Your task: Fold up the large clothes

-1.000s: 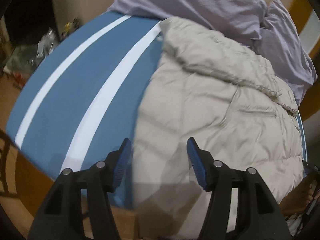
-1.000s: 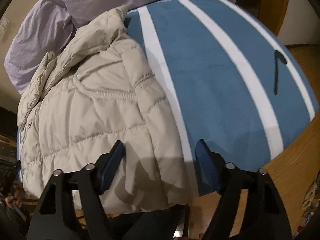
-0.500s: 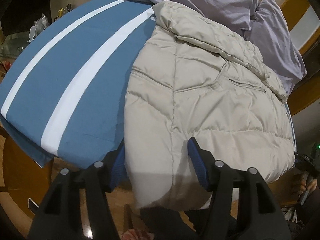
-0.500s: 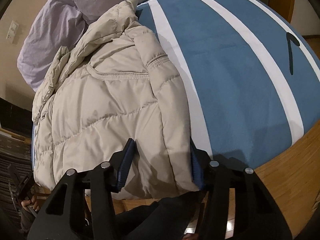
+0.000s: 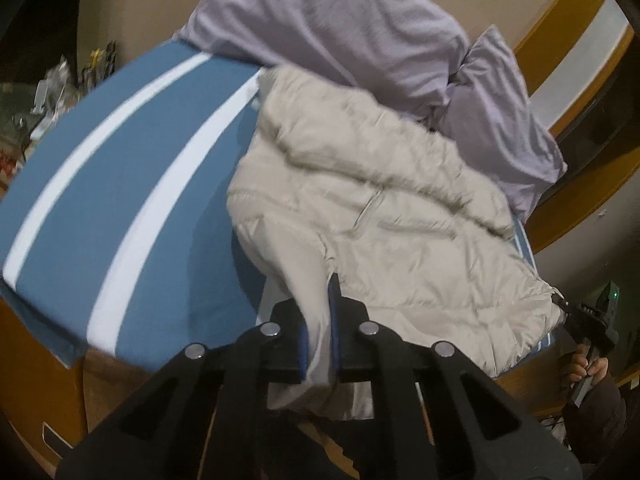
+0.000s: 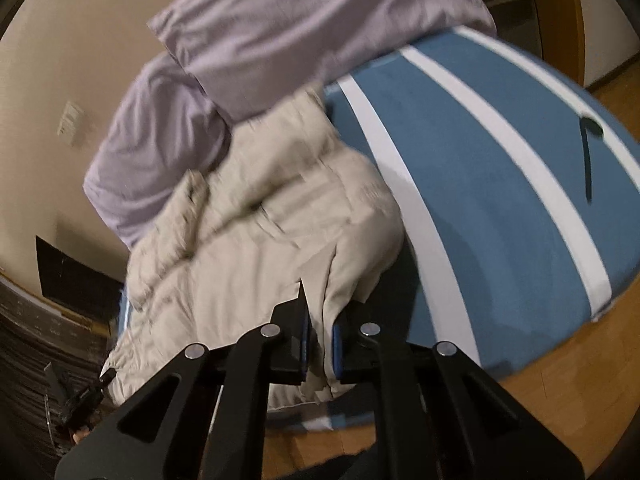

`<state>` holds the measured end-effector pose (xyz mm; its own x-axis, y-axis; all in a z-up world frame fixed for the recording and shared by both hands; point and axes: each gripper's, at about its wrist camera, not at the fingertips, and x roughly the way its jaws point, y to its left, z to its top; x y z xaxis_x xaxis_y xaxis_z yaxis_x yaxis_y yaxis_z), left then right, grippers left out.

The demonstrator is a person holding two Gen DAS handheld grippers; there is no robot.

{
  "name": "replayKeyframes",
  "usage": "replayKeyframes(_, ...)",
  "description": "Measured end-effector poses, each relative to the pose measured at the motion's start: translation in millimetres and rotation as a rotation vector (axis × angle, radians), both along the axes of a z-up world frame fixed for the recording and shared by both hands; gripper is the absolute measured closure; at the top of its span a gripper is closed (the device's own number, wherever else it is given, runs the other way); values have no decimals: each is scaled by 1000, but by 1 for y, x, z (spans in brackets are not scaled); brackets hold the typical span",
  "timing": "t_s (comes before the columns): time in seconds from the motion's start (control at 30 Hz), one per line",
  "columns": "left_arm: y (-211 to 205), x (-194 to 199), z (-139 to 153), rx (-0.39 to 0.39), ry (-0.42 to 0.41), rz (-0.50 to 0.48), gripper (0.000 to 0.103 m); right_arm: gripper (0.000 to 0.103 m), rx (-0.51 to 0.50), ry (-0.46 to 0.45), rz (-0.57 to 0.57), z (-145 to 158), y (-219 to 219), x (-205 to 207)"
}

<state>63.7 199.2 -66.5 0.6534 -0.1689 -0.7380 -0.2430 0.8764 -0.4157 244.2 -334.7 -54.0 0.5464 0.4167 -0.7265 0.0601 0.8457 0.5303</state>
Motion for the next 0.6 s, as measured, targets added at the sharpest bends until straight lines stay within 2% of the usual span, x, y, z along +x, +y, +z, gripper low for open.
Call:
replayKeyframes(0.27, 16, 40, 49, 47, -83, 32, 95, 94, -29, -104, -23, 46, 23, 44)
replayKeyframes(0.6, 33, 125, 90, 129, -145, 90, 95, 94, -92, -182, -62, 81, 42, 128)
